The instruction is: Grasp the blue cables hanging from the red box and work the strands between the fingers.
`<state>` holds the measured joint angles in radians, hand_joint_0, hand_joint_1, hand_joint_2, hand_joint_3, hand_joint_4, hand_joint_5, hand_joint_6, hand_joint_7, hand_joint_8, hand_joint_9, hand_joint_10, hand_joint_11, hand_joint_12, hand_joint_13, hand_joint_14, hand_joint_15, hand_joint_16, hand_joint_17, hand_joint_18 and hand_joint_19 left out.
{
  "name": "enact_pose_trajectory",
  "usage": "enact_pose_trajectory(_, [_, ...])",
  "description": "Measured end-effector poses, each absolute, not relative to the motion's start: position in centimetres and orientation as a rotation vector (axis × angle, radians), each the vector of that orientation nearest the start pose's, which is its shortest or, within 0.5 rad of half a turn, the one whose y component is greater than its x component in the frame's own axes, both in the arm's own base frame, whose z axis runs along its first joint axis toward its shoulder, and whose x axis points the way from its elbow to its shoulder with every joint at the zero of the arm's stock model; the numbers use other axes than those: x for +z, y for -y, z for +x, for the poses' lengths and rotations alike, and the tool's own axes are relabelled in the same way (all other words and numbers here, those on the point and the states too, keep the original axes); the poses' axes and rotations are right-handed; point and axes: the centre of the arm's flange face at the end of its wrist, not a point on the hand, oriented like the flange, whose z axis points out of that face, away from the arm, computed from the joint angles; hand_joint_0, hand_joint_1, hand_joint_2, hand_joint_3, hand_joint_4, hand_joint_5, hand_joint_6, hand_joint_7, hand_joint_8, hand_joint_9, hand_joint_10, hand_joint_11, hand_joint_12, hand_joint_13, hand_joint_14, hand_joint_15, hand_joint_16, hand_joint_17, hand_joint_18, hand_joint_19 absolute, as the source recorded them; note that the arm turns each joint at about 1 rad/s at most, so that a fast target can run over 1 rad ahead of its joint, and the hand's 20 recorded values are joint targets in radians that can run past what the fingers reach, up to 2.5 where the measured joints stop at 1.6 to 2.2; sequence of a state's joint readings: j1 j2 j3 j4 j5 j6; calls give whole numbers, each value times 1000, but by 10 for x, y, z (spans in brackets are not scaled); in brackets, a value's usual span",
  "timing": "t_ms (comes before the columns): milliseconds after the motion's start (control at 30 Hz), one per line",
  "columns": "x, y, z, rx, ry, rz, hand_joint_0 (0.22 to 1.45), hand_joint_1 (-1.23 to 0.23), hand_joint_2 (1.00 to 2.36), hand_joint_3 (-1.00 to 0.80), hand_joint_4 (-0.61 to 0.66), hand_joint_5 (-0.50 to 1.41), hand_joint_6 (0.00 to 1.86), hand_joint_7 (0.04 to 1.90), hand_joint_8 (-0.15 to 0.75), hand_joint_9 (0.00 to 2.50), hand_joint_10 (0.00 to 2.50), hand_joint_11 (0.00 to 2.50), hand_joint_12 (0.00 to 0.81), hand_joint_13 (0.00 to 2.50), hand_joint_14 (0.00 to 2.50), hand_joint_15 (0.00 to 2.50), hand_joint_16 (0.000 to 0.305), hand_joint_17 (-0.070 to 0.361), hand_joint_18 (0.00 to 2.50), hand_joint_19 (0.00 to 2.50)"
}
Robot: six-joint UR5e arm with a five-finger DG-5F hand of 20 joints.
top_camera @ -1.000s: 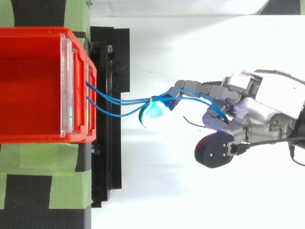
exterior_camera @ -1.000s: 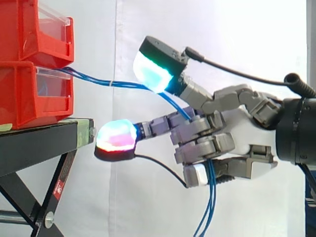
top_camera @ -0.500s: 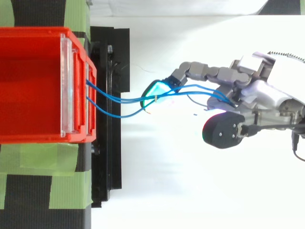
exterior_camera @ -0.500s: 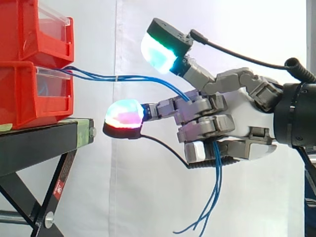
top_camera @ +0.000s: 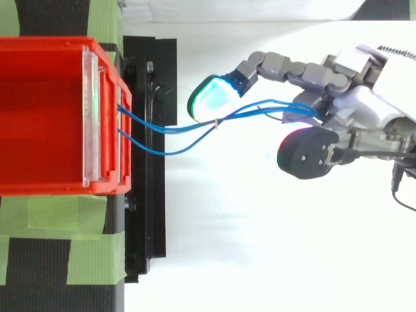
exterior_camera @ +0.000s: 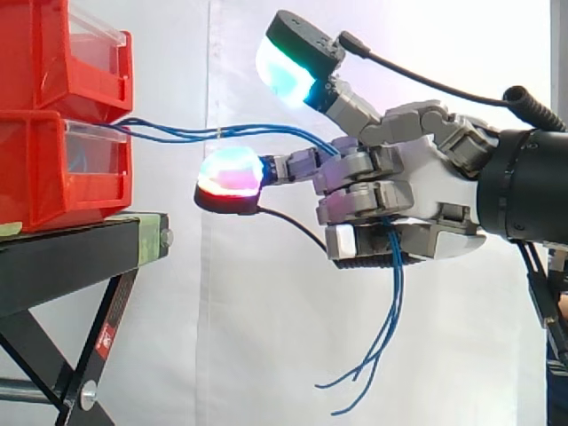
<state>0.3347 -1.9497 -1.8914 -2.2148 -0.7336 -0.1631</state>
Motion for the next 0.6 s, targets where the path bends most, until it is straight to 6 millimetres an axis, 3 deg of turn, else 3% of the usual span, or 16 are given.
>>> enact_pose_trajectory(600, [225, 17, 584, 840, -739, 1257, 775, -588, 1001, -964, 310, 216, 9, 1237, 532, 1780, 2500, 2500, 684, 1959, 2500, 1706, 243, 182, 2500, 603])
